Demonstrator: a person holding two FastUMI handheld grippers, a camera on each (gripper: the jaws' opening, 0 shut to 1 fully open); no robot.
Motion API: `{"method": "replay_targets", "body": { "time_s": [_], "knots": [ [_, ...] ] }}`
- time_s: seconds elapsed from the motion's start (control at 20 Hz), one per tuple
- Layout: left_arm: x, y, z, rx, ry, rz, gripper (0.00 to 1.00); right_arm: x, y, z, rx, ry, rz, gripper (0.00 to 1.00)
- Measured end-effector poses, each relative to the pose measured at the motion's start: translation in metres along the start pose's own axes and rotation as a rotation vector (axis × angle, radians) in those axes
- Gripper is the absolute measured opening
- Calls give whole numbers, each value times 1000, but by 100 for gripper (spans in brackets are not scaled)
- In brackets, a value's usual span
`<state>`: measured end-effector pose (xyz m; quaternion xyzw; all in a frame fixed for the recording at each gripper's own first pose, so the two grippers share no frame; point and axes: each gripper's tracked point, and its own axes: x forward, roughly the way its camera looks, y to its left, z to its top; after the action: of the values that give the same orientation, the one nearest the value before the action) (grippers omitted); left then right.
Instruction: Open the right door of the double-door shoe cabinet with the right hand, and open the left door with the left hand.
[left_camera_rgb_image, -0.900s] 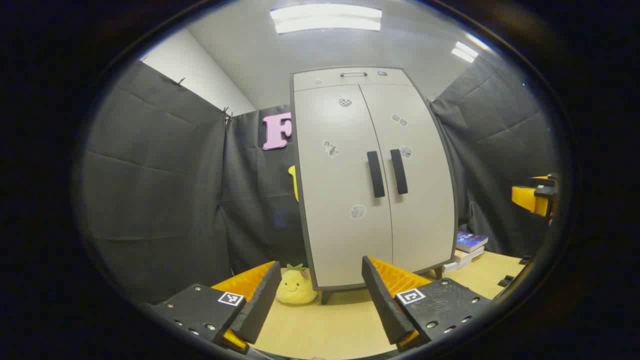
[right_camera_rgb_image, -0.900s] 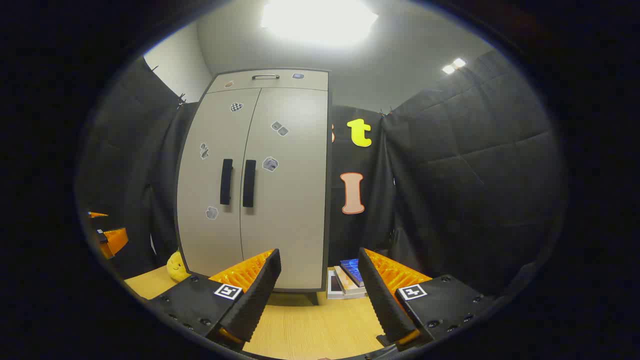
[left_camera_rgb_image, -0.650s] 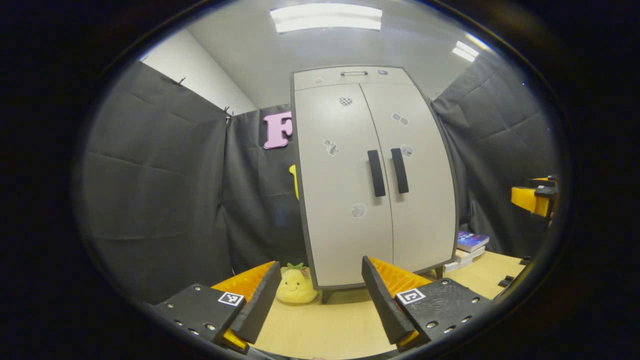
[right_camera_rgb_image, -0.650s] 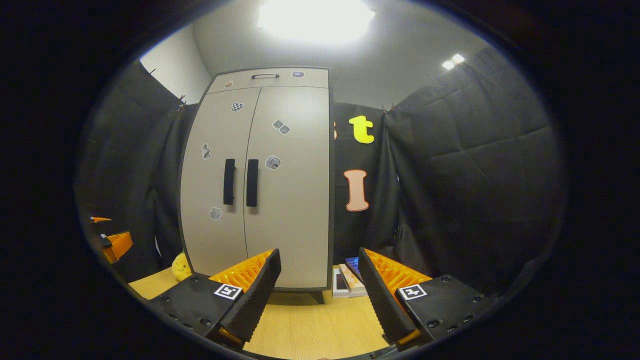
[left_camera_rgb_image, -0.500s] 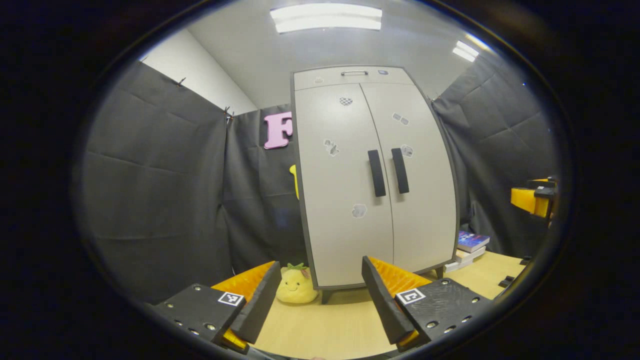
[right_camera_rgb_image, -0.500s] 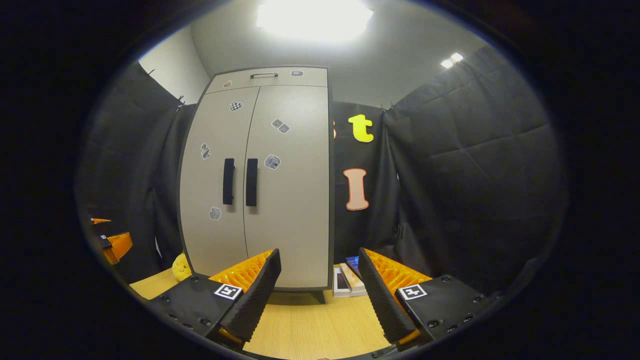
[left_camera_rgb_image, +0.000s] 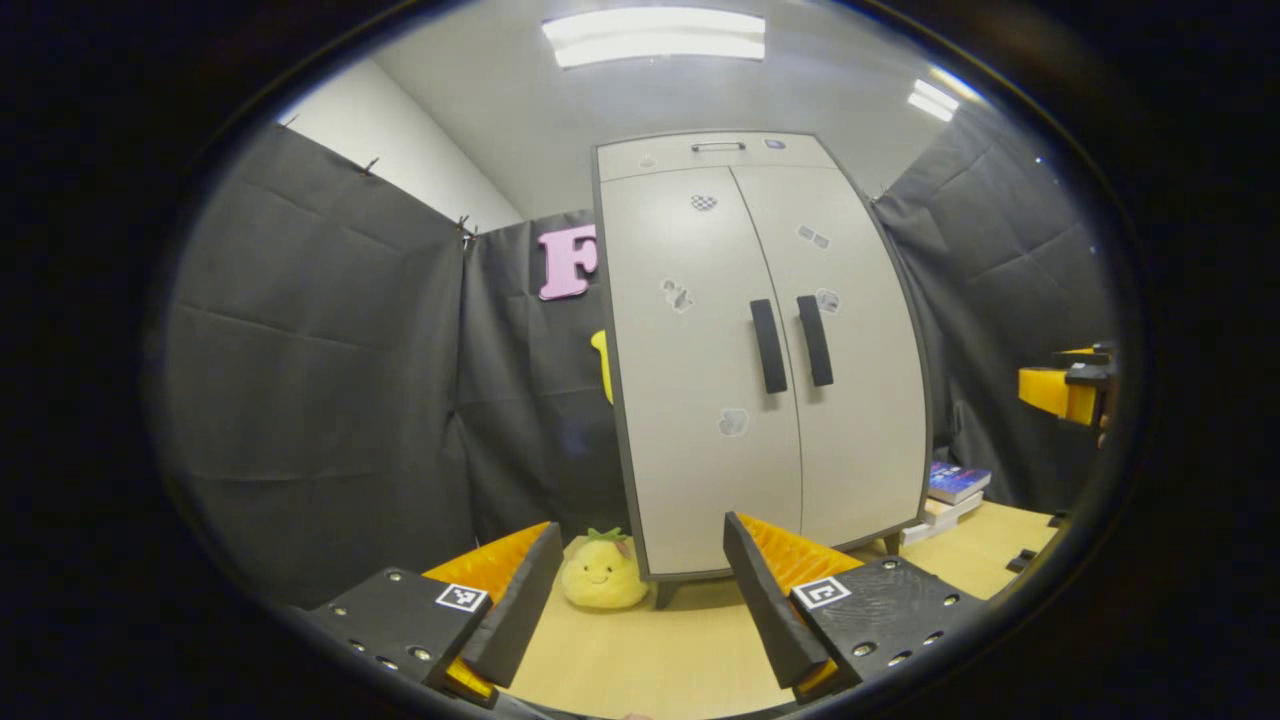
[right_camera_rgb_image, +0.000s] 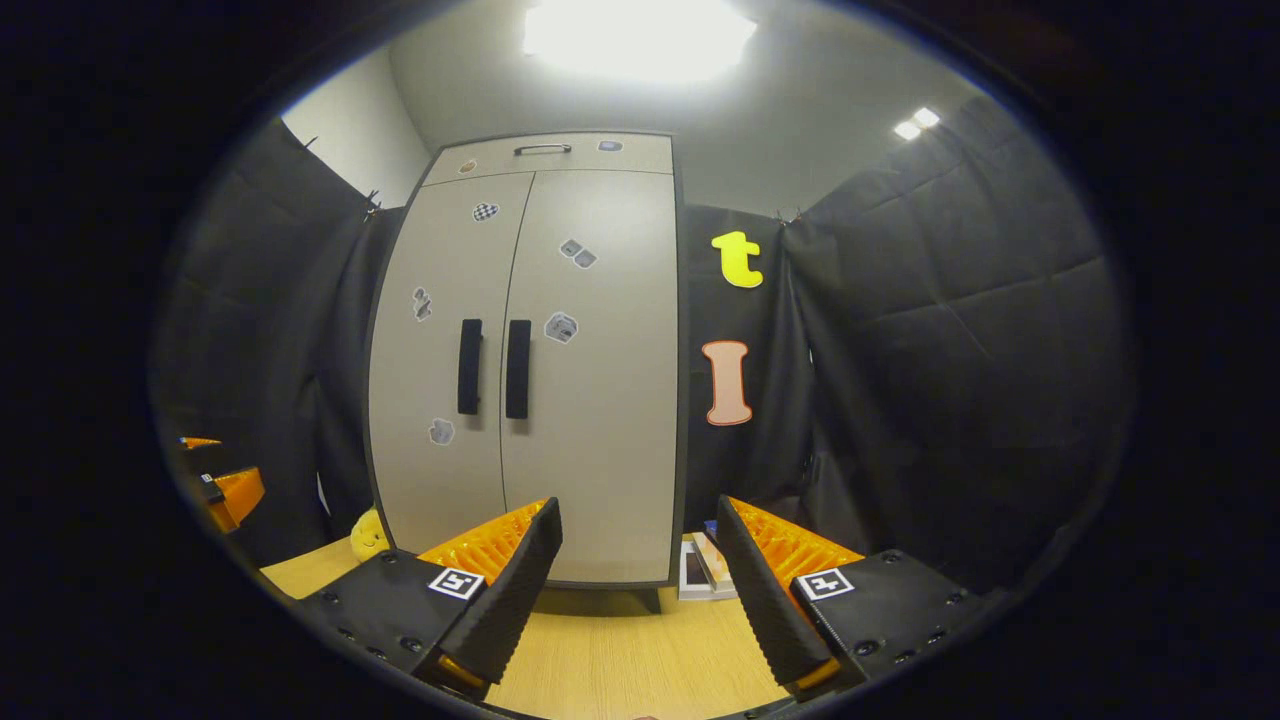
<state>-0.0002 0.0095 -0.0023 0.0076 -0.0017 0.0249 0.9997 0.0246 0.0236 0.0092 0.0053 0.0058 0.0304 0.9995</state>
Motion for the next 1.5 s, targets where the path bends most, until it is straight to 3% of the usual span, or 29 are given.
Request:
{"method": "replay_targets", "body": {
  "time_s": [0.4,0.85,1.5],
  "knots": [
    [-10,21,-4,20,0,43,94,49,24,35,15,-11,51,98],
    [-25,62,-14,27,19,143,94,118,67,75,27,-35,115,98],
    [-52,117,-39,37,86,279,94,220,127,88,36,0,176,97]
  ]
}}
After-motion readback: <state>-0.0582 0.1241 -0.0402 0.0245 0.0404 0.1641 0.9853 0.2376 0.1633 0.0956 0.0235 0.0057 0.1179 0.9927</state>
